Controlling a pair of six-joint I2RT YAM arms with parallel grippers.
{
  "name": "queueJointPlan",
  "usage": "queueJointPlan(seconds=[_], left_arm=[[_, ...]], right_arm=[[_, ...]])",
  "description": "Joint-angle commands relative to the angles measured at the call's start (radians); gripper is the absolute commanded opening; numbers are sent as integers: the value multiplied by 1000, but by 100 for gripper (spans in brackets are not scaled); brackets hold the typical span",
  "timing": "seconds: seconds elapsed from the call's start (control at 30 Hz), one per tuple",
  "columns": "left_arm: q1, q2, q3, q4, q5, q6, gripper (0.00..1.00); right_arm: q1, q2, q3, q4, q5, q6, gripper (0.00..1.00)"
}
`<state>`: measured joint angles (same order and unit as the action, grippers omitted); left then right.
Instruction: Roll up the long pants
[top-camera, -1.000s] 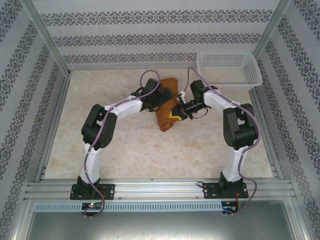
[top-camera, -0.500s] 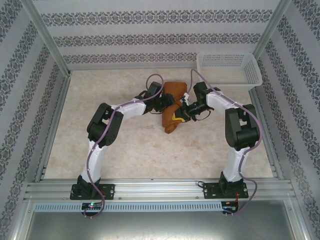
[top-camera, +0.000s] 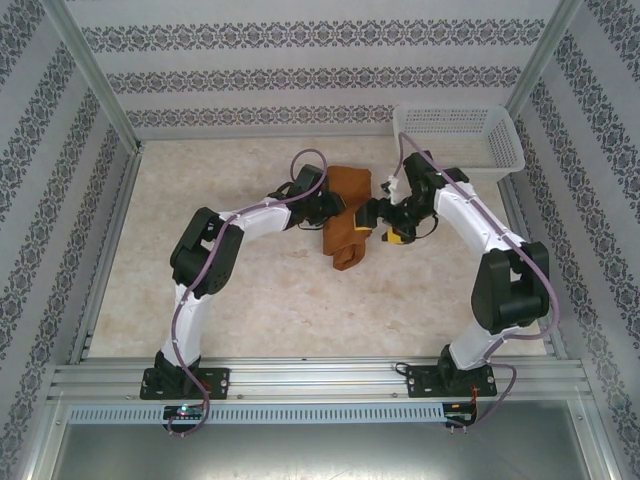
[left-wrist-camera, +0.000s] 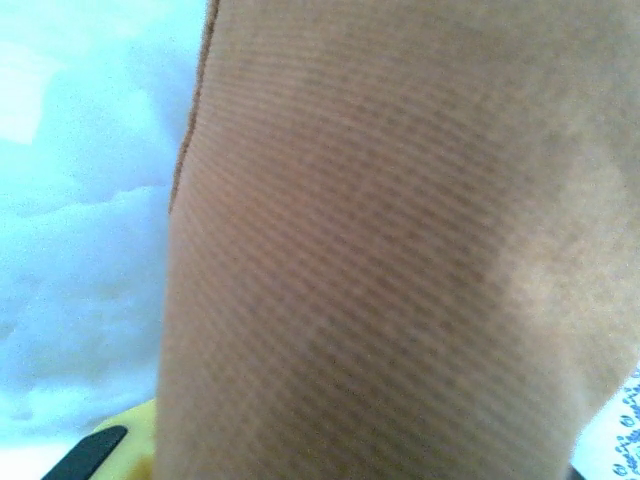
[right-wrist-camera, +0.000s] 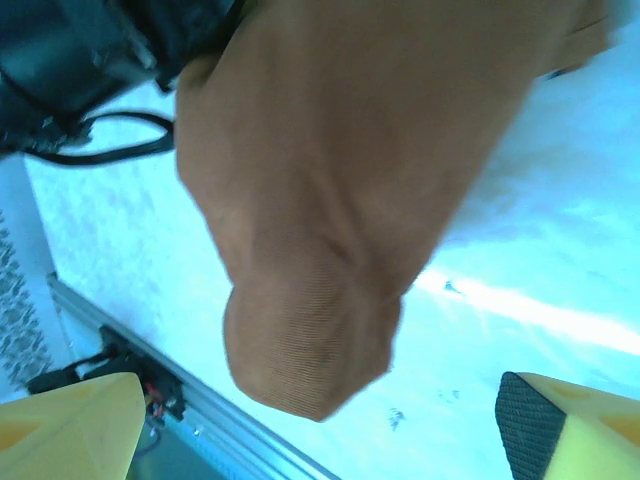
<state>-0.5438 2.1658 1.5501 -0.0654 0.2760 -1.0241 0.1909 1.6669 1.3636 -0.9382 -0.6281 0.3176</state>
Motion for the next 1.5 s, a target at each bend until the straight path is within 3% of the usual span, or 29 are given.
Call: queueJointPlan(seconds=[0.0,0.13,0.4,0.77,0.97,1.07,1.17,1.37,1.4,1.43,1.47], left_arm=[[-4,-65,-27,-147,-40,54,0],[-4,-105,-59,-173,-33,61,0],[-4,-153,-123,-183,-19,48,0],[-6,-118,-155,-147,-20,14,0],[-11,-95,-171,-91,-4,-16,0],[-15,-90,-168,-78,1,-22,0],[-18,-87,-155,-85,2,-15,0],[-19,-72,-134,-91,8,-13,0],[-19,-70,-133,-91,9,-14,0],[-20,-70,-133,-90,10,-16,0],[-20,-70,-133,-91,11,-17,0]], right_arm=[[-35,46,58,-18,102,12,93],[-51,184,135,22,129,-2,93],[-51,436,229,164,36,55,92],[-29,524,193,416,-194,236,92],[31,594,227,433,-209,259,90],[76,630,234,473,-224,285,81],[112,649,232,528,-243,330,64],[185,664,252,614,-267,409,45],[195,662,256,614,-263,408,33],[205,659,260,614,-258,408,8],[210,659,262,614,-256,409,0]])
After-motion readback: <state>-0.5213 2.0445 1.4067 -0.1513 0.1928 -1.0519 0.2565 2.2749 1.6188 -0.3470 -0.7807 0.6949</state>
